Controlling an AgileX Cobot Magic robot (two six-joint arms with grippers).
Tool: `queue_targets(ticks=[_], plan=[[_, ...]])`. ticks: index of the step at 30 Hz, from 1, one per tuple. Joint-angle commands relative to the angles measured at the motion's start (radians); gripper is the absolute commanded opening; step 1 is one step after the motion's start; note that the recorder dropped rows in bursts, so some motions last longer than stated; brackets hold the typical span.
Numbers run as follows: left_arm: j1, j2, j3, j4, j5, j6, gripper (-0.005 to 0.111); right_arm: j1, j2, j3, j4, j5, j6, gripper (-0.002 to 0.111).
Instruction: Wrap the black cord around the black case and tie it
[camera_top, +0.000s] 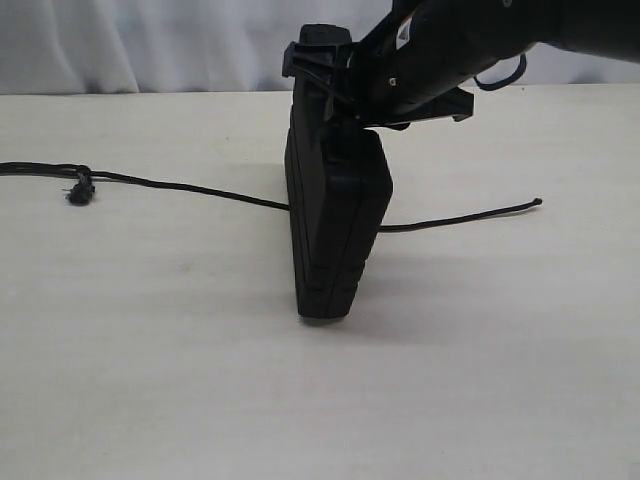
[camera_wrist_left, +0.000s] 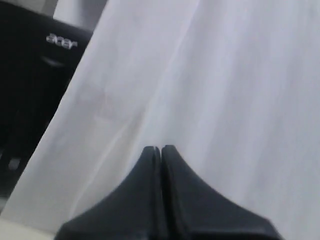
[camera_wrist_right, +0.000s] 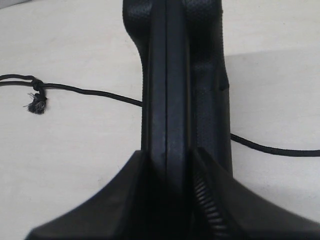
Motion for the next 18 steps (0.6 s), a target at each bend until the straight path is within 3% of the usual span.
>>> queue_targets(ticks=[1,5,11,14,18], plan=[[-0.007,-0.004,-0.027,0.094,-0.097,-0.227,0.000,0.002,-0.002,0.000,0.011,-0.040,-0.009,0.004],[-0.007,0.095,-0.181,0.246,0.010,-0.312,0.000,0.002,-0.002,0.000,0.011,-0.042,-0.014,0.004],[-0.007,0.456,-0.451,0.559,0.097,-0.367,0.000,0.002,-0.002,0.000,0.011,-0.042,-0.014,0.004],[-0.016,0.665,-0.602,0.720,0.236,-0.367,0.000,0.002,-0.002,0.000,0.011,-0.046,-0.013,0.004],[-0.019,0.995,-0.751,0.755,0.442,-0.328,0.000,0.002,-0.002,0.000,0.011,-0.051,-0.013,0.004]])
